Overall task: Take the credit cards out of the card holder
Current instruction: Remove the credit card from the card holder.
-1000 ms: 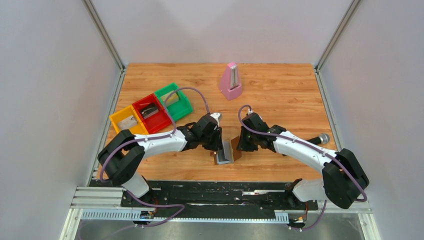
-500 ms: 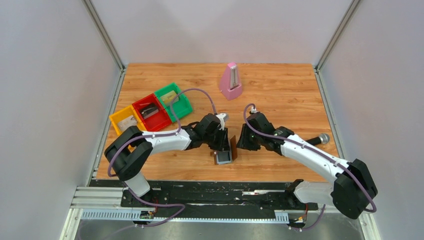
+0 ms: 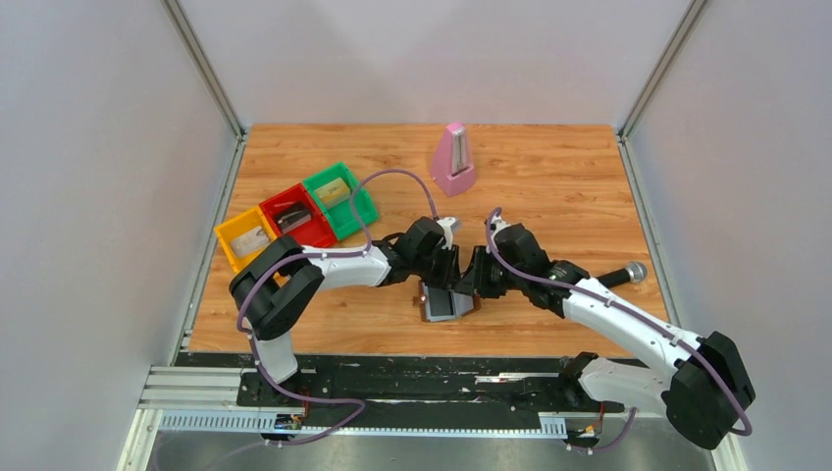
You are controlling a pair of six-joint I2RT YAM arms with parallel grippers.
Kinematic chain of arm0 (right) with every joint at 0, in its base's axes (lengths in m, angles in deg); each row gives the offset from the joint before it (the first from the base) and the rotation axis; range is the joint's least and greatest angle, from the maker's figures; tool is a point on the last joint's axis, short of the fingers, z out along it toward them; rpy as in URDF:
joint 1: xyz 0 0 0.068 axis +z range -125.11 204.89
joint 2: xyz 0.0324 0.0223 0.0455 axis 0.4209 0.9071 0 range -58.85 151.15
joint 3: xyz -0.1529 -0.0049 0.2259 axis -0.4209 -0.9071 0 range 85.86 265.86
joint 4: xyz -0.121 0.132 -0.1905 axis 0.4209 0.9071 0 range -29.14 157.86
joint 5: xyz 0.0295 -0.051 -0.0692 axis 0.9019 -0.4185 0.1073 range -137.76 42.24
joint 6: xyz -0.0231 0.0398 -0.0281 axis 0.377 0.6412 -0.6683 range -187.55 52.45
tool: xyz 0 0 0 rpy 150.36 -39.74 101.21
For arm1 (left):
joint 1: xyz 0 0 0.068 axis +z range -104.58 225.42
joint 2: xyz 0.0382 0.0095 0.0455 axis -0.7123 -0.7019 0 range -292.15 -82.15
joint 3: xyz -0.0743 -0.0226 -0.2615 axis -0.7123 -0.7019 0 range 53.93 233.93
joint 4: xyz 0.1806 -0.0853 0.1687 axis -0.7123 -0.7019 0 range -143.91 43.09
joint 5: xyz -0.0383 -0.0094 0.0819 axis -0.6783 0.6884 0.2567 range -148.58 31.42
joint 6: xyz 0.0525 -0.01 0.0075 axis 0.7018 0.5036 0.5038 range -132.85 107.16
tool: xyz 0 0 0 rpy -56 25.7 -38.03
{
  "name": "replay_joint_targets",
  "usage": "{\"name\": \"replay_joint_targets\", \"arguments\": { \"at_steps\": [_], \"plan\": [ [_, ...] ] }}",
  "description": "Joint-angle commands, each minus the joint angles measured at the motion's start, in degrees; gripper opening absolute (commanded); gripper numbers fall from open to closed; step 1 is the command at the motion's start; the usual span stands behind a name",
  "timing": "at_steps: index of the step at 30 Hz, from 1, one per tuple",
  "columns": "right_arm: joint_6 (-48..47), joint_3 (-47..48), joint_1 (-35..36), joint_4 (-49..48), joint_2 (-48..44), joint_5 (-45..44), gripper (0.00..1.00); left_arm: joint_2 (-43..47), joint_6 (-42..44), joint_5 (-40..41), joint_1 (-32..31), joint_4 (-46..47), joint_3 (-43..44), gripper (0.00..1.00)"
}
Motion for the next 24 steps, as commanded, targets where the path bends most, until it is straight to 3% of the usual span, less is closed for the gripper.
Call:
{"name": "replay_joint_targets", "arguments": {
  "at_steps": [1,12,24],
  "plan": [
    [0.33,-2.5,0.22,-8.25,1.34,4.15,0.17,-1.05,1.83,1.5,0.34,0.85,3.2,0.33],
    [2.27,-8.01,0.22,-16.85,7.55,0.61,0.13,2.03,1.1,7.6,0.94,-4.88,1.26,0.34],
    [1.88,-6.59,-0.38,-16.17,9.58,-1.93,0.14,7.4,0.85,10.26,1.15,-8.08,-3.25,0.34]
  ]
}}
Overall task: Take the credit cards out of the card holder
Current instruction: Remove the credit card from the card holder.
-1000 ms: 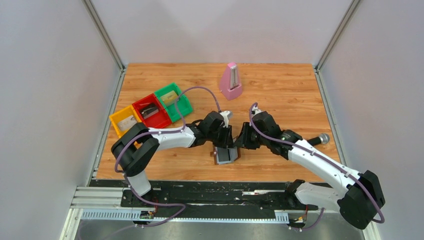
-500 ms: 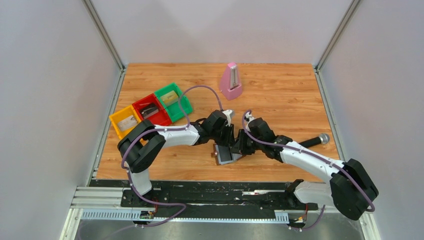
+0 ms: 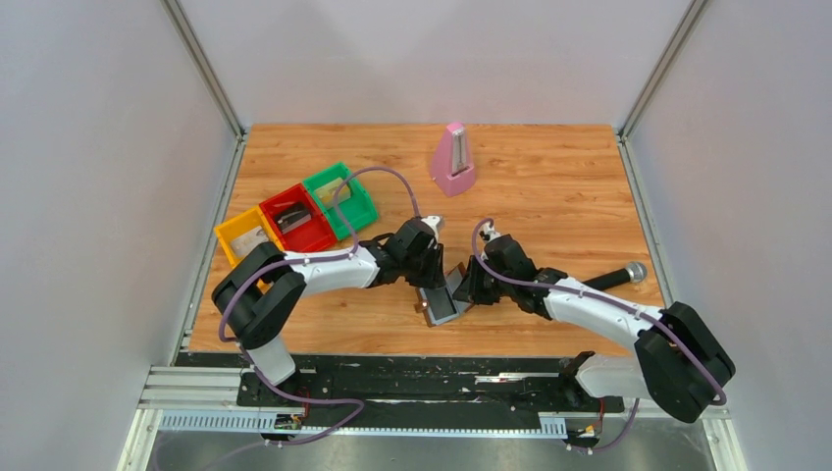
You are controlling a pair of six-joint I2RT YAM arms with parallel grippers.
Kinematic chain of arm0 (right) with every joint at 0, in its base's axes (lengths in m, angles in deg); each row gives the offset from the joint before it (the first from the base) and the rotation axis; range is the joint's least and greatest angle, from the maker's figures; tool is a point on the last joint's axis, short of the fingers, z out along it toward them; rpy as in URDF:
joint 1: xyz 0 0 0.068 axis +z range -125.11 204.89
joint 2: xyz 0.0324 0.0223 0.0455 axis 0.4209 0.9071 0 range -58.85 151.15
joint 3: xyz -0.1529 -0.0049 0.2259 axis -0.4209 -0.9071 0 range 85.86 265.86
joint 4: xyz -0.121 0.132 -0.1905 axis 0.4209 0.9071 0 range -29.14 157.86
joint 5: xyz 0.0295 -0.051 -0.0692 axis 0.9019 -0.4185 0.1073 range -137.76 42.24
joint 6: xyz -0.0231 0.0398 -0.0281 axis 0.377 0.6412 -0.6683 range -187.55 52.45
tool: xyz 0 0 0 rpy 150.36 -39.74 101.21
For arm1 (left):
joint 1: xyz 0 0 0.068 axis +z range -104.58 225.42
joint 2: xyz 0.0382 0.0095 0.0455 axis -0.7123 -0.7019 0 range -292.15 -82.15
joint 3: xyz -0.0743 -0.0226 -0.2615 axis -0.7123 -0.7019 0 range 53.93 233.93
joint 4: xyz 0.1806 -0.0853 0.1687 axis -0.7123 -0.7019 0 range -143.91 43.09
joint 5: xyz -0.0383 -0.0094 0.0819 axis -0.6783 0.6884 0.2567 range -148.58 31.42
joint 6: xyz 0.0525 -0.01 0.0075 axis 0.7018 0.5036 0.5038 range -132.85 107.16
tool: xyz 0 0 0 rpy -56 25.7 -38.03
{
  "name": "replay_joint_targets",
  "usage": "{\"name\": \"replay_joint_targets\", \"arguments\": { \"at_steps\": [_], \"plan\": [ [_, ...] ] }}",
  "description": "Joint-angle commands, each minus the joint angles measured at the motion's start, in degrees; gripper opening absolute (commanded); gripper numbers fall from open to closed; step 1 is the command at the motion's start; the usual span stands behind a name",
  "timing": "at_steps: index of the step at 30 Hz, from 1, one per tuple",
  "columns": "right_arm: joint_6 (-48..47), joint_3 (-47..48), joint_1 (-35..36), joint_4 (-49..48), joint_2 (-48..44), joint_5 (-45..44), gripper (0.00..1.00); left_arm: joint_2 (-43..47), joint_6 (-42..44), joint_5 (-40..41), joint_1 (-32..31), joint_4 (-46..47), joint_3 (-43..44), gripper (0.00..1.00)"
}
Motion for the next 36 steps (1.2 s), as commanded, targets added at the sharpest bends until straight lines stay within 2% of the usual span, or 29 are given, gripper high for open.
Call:
{"name": "replay_joint_targets", "arguments": {
  "at_steps": [1,9,25,36],
  "plan": [
    [0.06,1.97,-0.37,-1.6,1.26,-1.18,0.14,3.15,0.21,1.01,0.14,-0.97,-2.17,0.34],
    [-2.24,5.21,-1.44,-0.8,4.44,0.47,0.17,4.81,-0.42,0.11,0.17,0.06,-6.09,0.33],
    [-9.42,3.65,-9.69,-4.84,10.97,17.29,0.22,6.37,-0.05,0.81,0.19,1.93,-10.43,0.32],
    [-9.36,2.43,-9.93,-8.6,16.41,21.71,0.22,6.96,-0.44,0.21,0.14,2.87,-12.43,0.33]
  ]
}}
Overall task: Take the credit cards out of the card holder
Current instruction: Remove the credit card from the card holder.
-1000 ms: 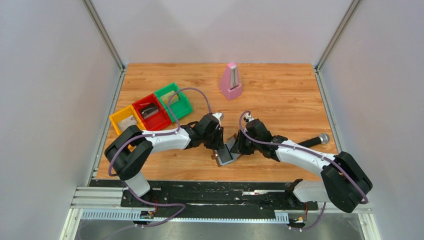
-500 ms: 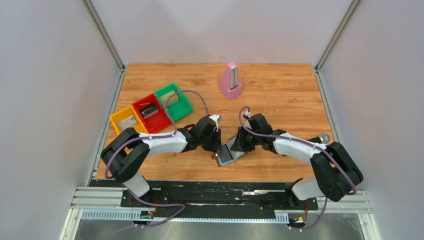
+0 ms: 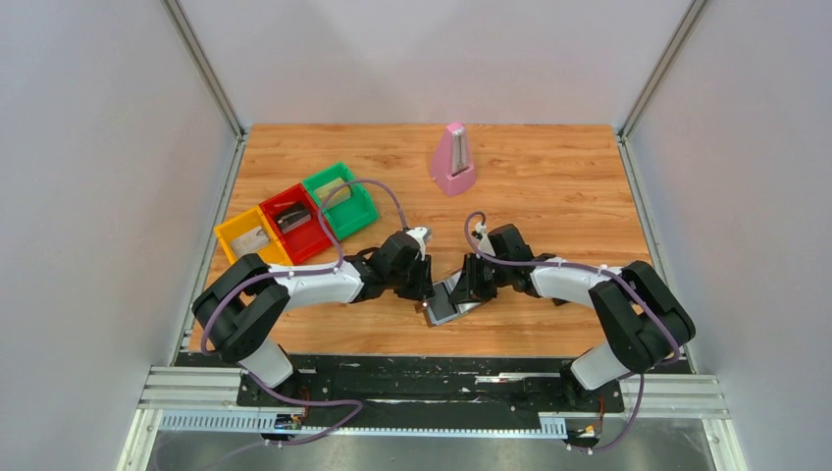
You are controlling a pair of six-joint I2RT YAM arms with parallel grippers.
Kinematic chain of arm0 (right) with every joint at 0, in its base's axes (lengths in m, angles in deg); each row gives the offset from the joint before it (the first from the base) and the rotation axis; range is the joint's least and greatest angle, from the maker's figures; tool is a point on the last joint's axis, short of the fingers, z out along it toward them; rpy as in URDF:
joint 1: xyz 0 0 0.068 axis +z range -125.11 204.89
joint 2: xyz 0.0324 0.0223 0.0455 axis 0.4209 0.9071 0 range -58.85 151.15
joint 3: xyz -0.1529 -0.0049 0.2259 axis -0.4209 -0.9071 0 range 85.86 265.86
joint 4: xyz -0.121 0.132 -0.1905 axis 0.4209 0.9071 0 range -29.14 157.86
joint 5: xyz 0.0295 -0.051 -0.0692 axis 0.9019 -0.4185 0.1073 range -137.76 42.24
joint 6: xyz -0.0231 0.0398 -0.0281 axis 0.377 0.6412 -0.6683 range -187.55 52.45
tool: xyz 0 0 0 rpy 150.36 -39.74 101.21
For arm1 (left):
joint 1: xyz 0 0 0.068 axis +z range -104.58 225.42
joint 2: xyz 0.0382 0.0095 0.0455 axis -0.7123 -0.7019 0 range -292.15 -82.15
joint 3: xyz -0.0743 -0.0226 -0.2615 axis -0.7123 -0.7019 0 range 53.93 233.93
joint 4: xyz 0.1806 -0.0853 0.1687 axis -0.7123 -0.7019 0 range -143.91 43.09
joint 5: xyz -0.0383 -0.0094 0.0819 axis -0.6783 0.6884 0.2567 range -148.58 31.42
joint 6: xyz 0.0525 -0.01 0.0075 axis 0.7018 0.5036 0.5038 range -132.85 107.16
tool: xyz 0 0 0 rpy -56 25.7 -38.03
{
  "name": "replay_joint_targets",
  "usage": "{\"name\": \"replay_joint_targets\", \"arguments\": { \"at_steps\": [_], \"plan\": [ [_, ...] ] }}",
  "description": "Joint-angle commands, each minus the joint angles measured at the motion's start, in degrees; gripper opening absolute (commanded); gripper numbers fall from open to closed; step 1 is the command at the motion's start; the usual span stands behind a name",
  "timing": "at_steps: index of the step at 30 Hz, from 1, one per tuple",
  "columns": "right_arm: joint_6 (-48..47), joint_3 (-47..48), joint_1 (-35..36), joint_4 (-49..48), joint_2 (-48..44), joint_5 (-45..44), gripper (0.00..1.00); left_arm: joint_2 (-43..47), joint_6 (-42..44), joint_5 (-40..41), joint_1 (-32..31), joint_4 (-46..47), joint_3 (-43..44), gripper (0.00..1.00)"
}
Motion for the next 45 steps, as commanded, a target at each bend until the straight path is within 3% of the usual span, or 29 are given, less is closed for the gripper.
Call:
{"name": "replay_joint_targets", "arguments": {
  "at_steps": [1,28,39,45],
  "plan": [
    [-1.25,-0.74,-0.27,-3.52,1.52,2.23,0.22,0.51,-0.06,0.25,0.03,-1.92,-2.05,0.33],
    [-0.01,-2.55,-1.5,-9.24,5.02,6.26,0.16,1.22,-0.56,0.71,0.12,-0.17,-4.79,0.33],
    [0.69,-2.55,-2.17,-10.28,5.99,8.72,0.0,2.09,-0.7,0.41,0.03,-0.57,-4.97,0.33],
    [1.39,-4.05,-3.38,-11.35,4.05,8.93,0.0,2.98,-0.04,2.14,0.07,-2.69,-4.52,0.37]
  ]
}}
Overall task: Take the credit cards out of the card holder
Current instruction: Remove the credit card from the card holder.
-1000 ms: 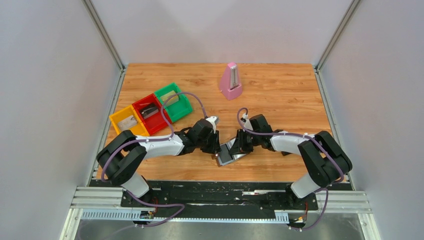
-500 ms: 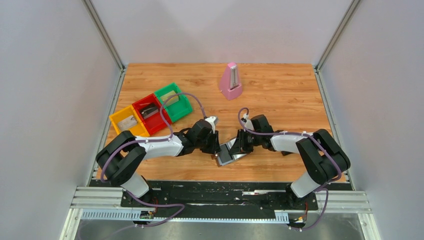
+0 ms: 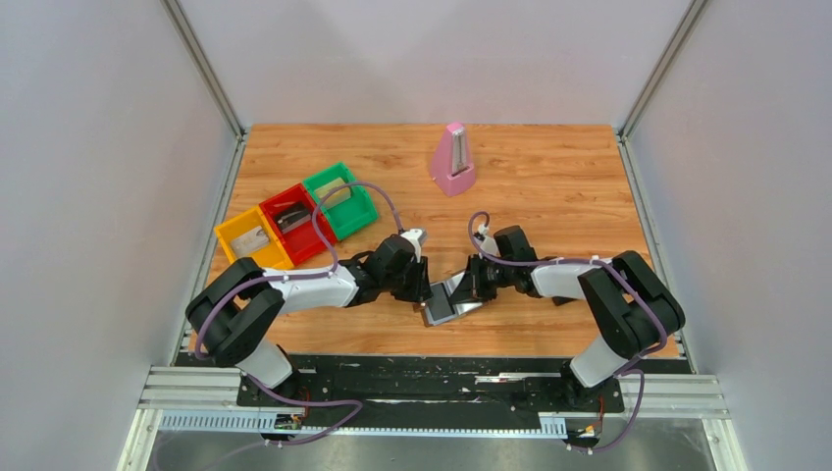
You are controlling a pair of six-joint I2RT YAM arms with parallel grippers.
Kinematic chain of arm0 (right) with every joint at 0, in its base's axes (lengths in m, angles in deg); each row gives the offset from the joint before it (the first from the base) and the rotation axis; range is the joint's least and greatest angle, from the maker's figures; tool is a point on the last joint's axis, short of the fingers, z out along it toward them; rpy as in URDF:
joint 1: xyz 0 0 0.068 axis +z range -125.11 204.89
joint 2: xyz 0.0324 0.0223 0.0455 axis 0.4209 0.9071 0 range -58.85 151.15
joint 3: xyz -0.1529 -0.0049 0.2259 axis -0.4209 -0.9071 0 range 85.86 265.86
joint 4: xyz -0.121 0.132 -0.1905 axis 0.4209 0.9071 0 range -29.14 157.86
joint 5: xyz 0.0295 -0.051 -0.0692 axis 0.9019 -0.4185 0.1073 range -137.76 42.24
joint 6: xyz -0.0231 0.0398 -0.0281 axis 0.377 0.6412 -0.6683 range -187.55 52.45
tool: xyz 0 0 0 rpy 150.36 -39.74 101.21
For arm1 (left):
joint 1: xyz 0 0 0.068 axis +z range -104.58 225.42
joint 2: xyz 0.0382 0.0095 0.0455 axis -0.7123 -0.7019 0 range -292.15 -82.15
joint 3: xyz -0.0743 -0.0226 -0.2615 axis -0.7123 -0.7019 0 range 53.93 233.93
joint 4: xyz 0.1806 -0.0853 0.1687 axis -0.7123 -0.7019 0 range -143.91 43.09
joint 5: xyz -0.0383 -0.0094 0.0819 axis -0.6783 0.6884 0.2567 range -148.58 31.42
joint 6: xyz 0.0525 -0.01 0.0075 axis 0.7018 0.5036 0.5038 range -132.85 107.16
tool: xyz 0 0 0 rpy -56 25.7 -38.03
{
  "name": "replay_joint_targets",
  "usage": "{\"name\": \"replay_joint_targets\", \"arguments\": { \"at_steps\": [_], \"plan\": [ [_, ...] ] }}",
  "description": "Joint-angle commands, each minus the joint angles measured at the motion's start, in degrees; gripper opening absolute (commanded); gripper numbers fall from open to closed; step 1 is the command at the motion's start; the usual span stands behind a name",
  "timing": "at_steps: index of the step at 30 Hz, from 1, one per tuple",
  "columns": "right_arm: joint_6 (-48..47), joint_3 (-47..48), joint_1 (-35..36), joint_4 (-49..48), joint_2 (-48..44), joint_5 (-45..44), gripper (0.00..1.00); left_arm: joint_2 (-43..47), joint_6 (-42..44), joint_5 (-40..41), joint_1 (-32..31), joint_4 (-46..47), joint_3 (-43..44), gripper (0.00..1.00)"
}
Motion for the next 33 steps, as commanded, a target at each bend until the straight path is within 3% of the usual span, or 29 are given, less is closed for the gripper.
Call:
{"name": "replay_joint_targets", "arguments": {
  "at_steps": [1,12,22,28,33],
  "plan": [
    [0.53,-1.64,-0.88,-2.2,-1.45,0.41,0.0,1.02,0.75,1.96,-0.18,-5.83,-1.32,0.38],
    [0.25,-3.48,-2.39,-0.47,-5.06,-1.27,0.0,1.8,1.13,2.03,-0.18,-7.34,-0.61,0.42],
    [-1.83,-3.46,-3.31,4.72,-12.0,-4.42,0.0,0.28,2.19,2.38,-0.12,-7.29,0.06,0.37],
    [-1.9,-2.08,-3.22,4.67,-11.16,-1.73,0.2,-0.25,2.44,2.6,-0.16,-6.79,0.22,0.35],
    [-1.3,-0.66,-2.93,2.87,-7.23,-0.43,0.23,-0.94,2.36,2.24,-0.16,-6.23,0.1,0.35]
  ]
}}
